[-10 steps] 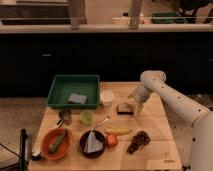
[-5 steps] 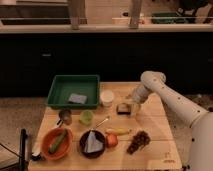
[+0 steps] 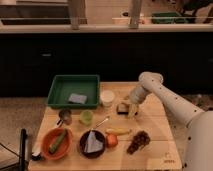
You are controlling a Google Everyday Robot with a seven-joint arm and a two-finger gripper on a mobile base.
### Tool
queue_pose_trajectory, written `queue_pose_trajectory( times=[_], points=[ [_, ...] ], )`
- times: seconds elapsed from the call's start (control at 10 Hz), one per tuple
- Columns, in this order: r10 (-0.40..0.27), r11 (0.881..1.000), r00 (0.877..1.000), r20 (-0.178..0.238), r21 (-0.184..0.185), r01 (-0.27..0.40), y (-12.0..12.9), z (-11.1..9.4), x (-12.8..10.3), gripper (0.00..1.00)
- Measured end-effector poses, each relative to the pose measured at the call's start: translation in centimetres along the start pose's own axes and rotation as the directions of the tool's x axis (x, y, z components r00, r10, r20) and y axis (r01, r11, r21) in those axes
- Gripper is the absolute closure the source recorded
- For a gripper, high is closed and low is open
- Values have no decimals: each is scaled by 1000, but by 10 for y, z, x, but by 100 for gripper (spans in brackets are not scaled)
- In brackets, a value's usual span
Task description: Wipe table surface with eraser
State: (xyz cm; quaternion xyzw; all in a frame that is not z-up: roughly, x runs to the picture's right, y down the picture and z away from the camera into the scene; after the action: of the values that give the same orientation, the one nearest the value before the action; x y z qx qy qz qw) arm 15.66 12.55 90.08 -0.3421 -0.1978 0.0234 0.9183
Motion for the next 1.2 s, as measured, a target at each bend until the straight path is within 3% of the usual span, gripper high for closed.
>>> queue_pose_trajectory(
  times=[0.4, 0.9, 1.2],
  points=[
    [8, 1000, 1000, -1, -13, -8, 2, 6, 4, 25],
    [10, 1000, 1000, -1, -11, -10, 3, 7, 6, 76],
    [-13, 1000, 1000, -4, -12, 13, 4, 6, 7, 99]
  ],
)
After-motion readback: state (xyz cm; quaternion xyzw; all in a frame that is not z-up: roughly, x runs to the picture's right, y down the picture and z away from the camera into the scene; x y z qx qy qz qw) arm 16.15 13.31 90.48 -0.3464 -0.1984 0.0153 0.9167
